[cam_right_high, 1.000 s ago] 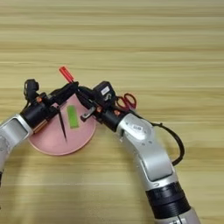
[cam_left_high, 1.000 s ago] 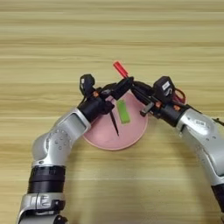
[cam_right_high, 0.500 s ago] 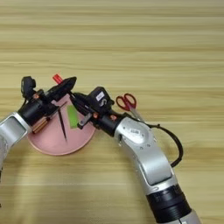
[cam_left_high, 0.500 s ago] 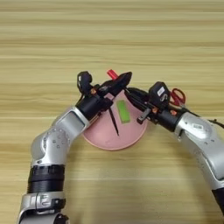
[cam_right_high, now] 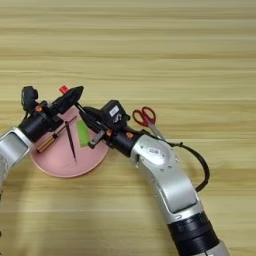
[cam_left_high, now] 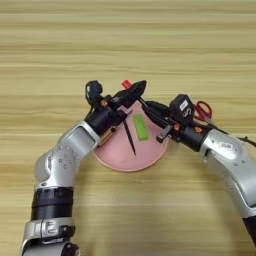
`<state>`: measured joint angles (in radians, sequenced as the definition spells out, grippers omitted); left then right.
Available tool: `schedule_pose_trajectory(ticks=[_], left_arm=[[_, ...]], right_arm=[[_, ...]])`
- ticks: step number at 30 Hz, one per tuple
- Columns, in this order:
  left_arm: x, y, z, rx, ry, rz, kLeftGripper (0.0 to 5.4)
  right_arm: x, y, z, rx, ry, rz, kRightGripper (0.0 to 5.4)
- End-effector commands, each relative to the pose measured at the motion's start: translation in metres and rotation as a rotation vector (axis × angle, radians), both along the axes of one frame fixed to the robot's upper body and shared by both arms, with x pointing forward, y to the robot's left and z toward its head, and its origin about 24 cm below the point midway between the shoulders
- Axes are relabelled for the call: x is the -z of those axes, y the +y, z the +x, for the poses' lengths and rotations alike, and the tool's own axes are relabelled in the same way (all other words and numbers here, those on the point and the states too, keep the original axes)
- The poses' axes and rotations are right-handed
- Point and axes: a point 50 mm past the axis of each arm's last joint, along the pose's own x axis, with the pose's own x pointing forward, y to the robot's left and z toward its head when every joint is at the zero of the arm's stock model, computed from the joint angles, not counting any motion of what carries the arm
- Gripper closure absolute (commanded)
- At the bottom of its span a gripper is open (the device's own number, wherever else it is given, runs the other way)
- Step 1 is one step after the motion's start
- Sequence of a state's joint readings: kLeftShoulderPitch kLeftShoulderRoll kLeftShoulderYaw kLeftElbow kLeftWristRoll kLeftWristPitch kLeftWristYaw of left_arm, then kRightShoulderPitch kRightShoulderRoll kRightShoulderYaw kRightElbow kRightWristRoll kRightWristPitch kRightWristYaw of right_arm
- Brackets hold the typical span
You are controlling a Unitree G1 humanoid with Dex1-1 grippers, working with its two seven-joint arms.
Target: Move the objects on the table
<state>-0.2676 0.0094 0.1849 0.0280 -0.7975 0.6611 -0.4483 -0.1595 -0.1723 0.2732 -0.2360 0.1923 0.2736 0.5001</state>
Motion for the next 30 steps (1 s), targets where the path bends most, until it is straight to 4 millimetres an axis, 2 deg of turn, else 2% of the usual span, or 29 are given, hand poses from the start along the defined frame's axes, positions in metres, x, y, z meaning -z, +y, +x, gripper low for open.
schedule_pose_trajectory(ticks=[1,11,30], left_arm=[[-0.0031,-0.0020,0.0025,0.006,-0.001,-0.009,1.27],[-0.0061,-0.0026,0.0006,0.012,-0.024,-0.026,2.07],[-0.0095,0.0001,0.0019,-0.003,-0.029,-0.052,3.75]], right_arm=[[-0.0130,0.0038,0.0037,-0.001,-0.042,0.014,4.93],[-0.0206,0.0077,0.0077,0.007,-0.061,0.034,4.93],[-0.0169,0.0067,0.0122,0.033,-0.051,0.017,4.93]])
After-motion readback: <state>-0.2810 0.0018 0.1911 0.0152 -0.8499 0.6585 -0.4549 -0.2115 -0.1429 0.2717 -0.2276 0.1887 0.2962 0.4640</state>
